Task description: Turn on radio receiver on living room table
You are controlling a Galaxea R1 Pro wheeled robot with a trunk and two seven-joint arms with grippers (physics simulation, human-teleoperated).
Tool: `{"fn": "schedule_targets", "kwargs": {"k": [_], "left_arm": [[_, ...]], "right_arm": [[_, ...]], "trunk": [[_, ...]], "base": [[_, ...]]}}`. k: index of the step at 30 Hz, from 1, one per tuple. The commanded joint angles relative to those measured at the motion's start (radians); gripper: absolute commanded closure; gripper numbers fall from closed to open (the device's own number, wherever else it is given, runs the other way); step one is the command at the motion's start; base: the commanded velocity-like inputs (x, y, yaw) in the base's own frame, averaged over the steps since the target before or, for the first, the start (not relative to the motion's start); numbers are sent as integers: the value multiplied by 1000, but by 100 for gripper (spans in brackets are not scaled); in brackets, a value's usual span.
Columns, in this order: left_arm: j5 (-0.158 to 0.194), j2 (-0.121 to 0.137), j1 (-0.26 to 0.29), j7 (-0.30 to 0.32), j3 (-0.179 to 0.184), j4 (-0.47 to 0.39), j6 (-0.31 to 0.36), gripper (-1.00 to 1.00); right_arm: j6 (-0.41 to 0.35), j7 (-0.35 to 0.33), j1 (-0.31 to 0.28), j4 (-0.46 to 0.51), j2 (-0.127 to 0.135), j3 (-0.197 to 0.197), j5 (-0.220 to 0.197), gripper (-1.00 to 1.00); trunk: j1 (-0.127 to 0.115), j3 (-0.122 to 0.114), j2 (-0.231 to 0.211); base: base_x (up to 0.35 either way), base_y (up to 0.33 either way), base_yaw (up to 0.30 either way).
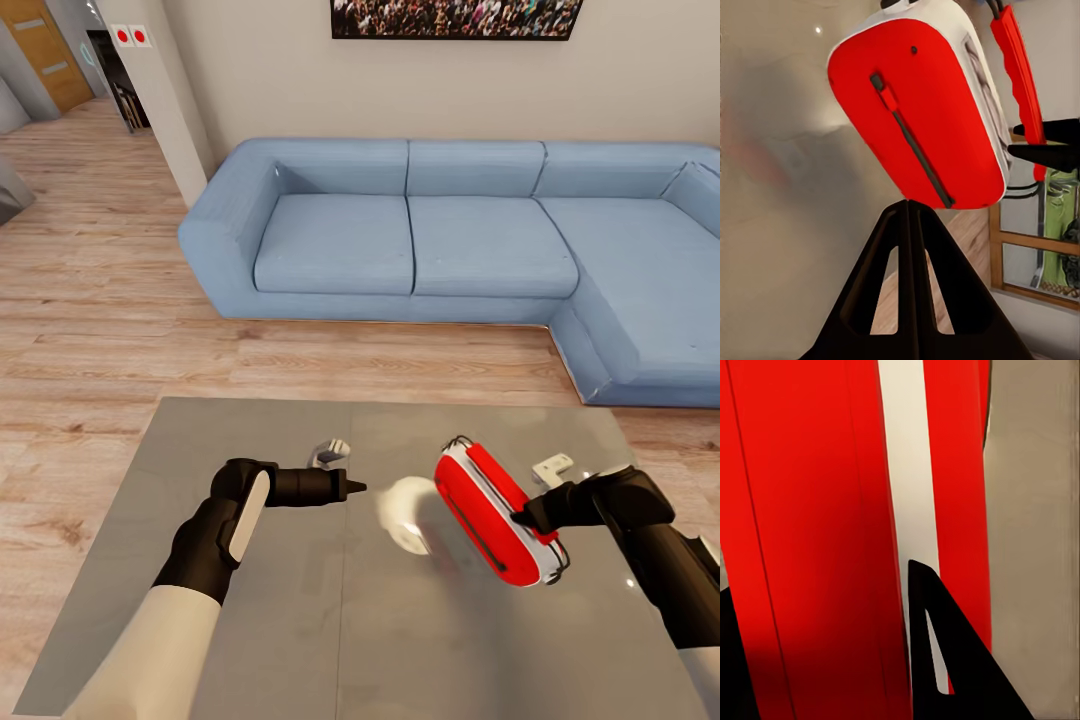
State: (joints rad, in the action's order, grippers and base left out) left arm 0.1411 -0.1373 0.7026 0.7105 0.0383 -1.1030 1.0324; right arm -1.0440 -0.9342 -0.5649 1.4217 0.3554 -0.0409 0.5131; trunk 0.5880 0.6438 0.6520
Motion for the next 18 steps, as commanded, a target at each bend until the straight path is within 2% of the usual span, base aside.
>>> {"fn": "schedule_targets", "kwargs": {"k": [1, 8, 15, 18], "left_arm": [[0, 0, 0, 0, 0, 0, 0, 100], [0, -1, 0, 0, 0, 0, 0, 100], [1, -1, 0, -2, 0, 0, 0, 100], [2, -1, 0, -2, 0, 0, 0, 100]], "right_arm": [[-3, 10, 3, 0, -1, 0, -8, 100], [-3, 32, 13, -1, -15, 4, -10, 100], [-3, 47, 27, -1, -36, 44, -10, 100], [-2, 50, 39, -1, -52, 60, -10, 100]], "trunk": [[0, 0, 0], [0, 0, 0], [0, 0, 0], [0, 0, 0]], "base": [[0, 0, 0], [0, 0, 0], [0, 0, 0], [0, 0, 0]]}}
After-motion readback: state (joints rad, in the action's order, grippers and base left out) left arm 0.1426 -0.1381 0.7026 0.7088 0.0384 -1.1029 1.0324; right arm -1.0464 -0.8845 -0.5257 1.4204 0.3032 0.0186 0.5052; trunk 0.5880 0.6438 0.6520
